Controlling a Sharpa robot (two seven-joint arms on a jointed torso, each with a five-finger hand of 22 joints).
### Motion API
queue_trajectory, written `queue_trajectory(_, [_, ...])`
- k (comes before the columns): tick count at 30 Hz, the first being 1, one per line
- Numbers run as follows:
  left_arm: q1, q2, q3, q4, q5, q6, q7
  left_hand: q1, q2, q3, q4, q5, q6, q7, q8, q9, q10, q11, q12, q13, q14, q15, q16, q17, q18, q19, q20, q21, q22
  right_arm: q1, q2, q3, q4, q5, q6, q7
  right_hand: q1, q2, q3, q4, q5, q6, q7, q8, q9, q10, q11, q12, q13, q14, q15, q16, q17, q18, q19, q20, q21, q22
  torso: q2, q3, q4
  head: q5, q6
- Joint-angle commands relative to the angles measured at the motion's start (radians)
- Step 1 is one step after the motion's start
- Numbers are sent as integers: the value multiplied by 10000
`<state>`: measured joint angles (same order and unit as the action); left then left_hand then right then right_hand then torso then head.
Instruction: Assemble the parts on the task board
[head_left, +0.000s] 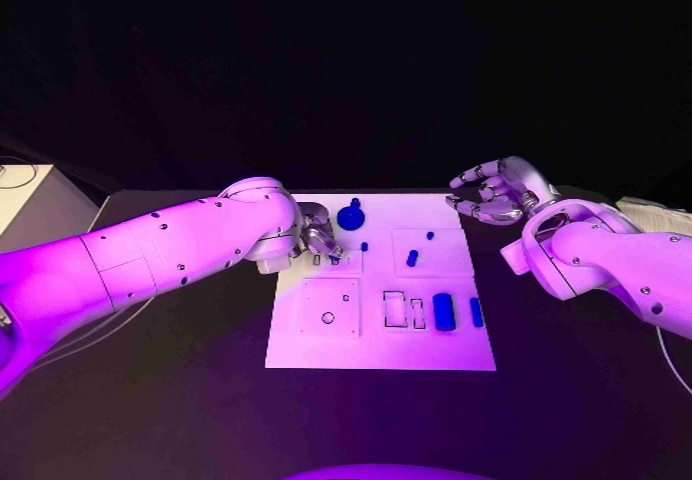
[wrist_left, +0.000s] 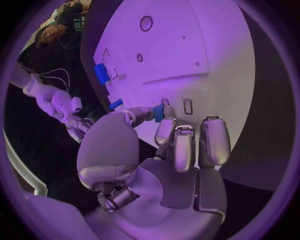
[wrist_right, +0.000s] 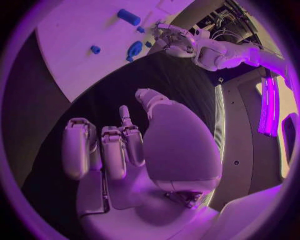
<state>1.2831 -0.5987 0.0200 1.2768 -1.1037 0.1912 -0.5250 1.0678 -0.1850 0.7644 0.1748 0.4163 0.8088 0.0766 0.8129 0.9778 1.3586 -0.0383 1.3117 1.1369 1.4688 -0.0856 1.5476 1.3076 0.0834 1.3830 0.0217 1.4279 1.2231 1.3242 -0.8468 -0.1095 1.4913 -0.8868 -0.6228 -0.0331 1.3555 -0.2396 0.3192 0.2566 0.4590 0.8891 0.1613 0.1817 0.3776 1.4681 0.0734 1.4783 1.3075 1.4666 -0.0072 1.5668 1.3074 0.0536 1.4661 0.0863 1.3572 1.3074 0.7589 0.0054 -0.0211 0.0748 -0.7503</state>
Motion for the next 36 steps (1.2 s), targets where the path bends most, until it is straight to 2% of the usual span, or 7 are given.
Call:
queue_trajectory(1, [-56, -15, -55, -7, -108, 576, -58, 34, 114, 1171, -1224, 38, 536, -477, 15, 122, 45, -27, -35, -4, 910, -73, 24, 2281, -119, 46, -18, 41, 20, -3, -10, 4, 11, -88, 78, 17, -30, -64, 60, 7, 49, 4, -1, 43, 10, 109, 18, 40, 1818, 999, 26, -47, 2472, 23, 334, 57, -50, 459, -9, 1, 9, -2, -30])
queue_trajectory(6, [-56, -31, -59, 14, -111, 654, -64, 37, 119, 1174, -1231, 40, 538, -479, 14, 125, 46, -29, -37, -8, 913, -74, 28, 2287, -120, 48, -18, 42, 24, -3, -12, 4, 7, -88, 77, 16, -30, -64, 60, 7, 49, 4, -1, 43, 10, 109, 18, 40, 1818, 999, 26, -47, 2472, 23, 334, 57, -50, 459, -3, -8, -6, 9, -39])
queue_trajectory(36, [-56, -37, -70, 70, -127, 756, -79, 34, 129, 1177, -1258, 44, 551, -484, 10, 144, 53, -35, -44, -19, 886, -80, -24, 2200, -114, 32, -22, 28, -7, -3, -11, 4, -16, -93, 95, -1, -43, -66, 75, 25, 58, 0, -2, 49, 11, 128, 17, 59, 1834, 998, 25, -49, 2469, 25, 334, 55, -60, 452, 2, -4, -7, 16, -131])
